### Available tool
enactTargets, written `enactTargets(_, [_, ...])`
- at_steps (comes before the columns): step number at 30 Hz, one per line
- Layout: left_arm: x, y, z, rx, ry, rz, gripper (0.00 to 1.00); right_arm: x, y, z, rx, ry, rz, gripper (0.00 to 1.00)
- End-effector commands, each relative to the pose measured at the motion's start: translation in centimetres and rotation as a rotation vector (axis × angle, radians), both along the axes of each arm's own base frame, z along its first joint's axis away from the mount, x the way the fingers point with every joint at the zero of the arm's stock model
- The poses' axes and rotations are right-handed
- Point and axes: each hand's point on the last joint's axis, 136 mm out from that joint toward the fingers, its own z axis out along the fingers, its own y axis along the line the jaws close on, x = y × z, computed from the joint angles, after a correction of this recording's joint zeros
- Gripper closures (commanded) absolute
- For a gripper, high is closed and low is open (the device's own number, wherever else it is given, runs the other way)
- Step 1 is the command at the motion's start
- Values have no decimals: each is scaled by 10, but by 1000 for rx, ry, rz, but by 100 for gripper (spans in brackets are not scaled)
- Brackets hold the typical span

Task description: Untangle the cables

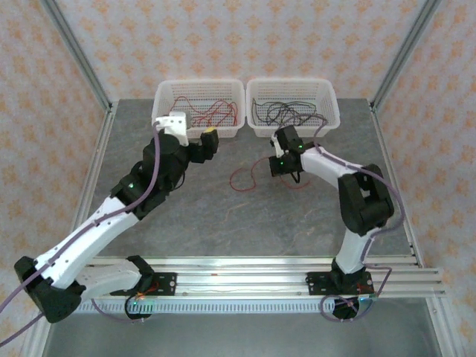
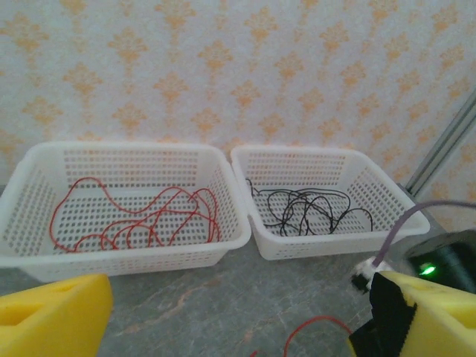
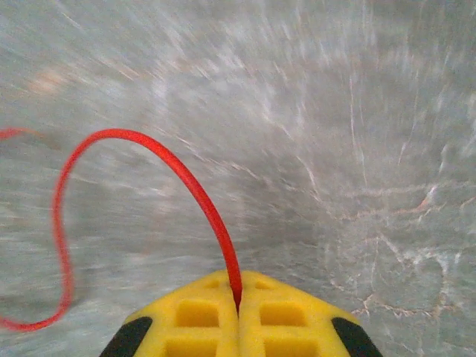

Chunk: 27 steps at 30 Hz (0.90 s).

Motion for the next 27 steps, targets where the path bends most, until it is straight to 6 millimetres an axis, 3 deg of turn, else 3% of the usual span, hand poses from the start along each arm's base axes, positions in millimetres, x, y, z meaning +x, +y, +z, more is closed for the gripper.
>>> enactTargets(1, [-12, 17, -5, -13, -8, 50, 9, 15, 28, 114, 166, -234, 52, 100])
enactTargets(8, [-30, 38, 5, -44, -48, 90, 9, 26, 68, 273, 417, -568, 172, 100])
enactTargets(12, [-35, 46, 2, -37, -42, 116, 9, 43, 84, 333, 514, -701, 200, 100])
enactTargets(15, [-37, 50, -1, -34, -37, 129, 9, 69, 98, 350, 536, -741, 203, 100])
enactTargets(18, [-40, 53, -4, -33, -32, 137, 9, 103, 118, 353, 551, -754, 217, 100])
enactTargets(22, [-43, 58, -6, -30, -31, 153, 9, 147, 143, 342, 581, -777, 223, 100])
enactTargets(27, [-43, 61, -10, -11, -28, 166, 9, 189, 166, 306, 629, -820, 222, 100])
